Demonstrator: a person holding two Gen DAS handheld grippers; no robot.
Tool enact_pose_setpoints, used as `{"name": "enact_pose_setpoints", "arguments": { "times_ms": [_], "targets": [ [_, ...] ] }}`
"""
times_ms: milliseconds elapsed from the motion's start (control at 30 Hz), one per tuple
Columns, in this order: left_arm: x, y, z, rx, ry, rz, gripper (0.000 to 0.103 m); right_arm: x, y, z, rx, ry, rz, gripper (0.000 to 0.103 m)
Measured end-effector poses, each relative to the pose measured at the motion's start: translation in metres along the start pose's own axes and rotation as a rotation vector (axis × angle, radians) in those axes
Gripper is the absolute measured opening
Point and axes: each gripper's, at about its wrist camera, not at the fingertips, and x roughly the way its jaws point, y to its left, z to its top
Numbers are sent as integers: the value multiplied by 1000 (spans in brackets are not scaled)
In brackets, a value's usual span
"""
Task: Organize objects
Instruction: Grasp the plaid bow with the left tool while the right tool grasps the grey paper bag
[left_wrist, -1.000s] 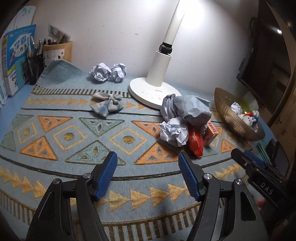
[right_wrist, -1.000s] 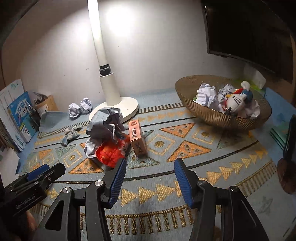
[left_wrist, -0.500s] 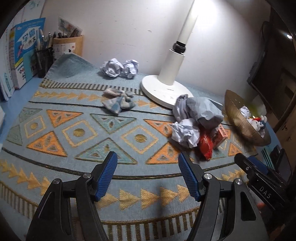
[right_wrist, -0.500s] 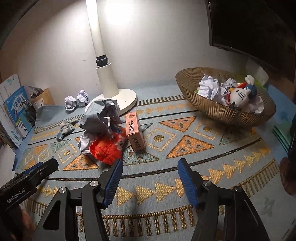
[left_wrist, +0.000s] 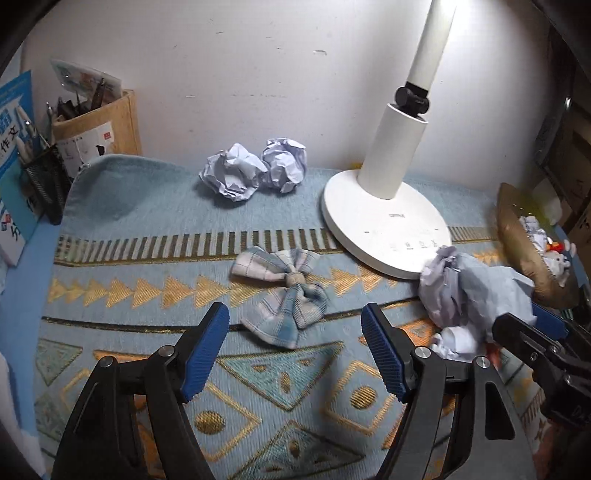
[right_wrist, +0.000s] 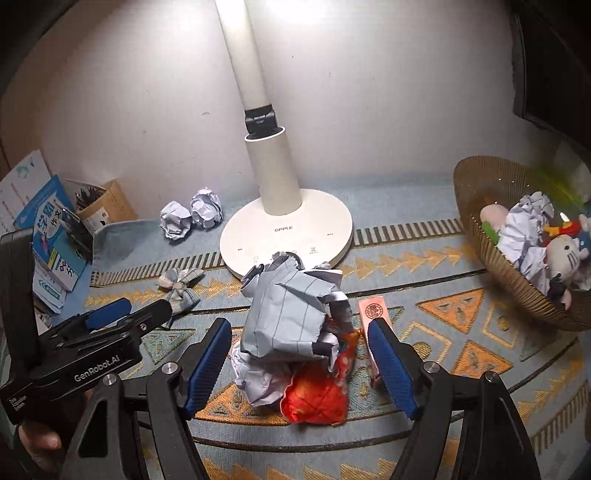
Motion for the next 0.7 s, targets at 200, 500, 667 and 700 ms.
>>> {"name": "enact_pose_setpoints", "arguments": {
  "times_ms": [200,500,667,700],
  "targets": [
    [23,-11,1,34,40,-40,53,22,3,-5,-13,16,-9,59],
    [4,-19,-6,48,-6,-53,17,-5,-3,-6,-8,-85,59,52],
    [-55,-31,-26,26,-44,-100,17,-63,-1,-12,-35,-145,124,53],
    [-70,-32,-36,22,-54,-117,17,-73,-2,-18,-36,-148,136,53]
  ]
}}
